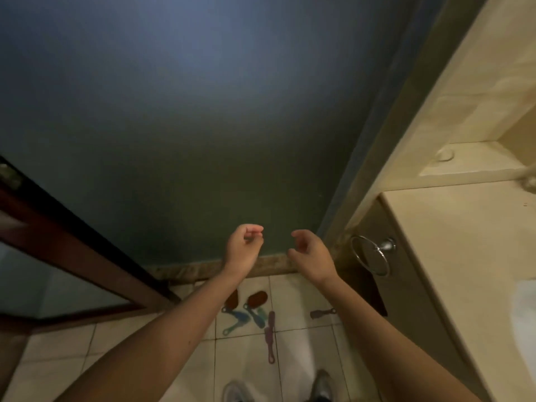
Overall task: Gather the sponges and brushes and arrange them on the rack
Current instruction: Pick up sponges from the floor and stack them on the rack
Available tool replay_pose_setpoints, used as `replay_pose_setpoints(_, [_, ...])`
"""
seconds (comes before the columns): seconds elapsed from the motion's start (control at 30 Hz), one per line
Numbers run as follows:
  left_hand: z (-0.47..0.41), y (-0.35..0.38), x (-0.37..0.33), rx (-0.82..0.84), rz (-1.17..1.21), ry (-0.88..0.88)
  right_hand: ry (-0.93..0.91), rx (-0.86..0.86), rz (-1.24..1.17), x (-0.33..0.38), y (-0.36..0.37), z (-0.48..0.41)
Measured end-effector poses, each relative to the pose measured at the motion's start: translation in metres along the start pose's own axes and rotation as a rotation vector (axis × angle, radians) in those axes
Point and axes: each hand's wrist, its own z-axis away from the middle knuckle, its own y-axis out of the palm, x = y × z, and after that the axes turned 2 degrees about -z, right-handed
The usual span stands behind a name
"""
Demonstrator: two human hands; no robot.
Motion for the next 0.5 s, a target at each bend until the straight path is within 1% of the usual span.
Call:
replay_pose_setpoints(0.13, [-0.014, -0.012, 0.044, -0.020, -0.021, -0.093, 0.056, 0.070, 0.010, -0.011, 0.038, -0.017])
replay_pose_setpoints(0.27, [-0.032, -0.004, 0.096, -0.038, 0.013, -0.206, 0.113, 0.151, 0.041, -0.043, 0.075, -0.042])
replay_pose_setpoints(0.4, [-0.060, 0.016, 0.165, -0.085, 0.045, -0.303, 0.149, 0.259, 0.075, -0.096, 0.125, -0.079])
replay_pose_setpoints(0.5, [-0.086, 0.040, 0.234, -0.124, 0.064, -0.357, 0.175, 0.332, 0.084, -0.151, 0.171, -0.112])
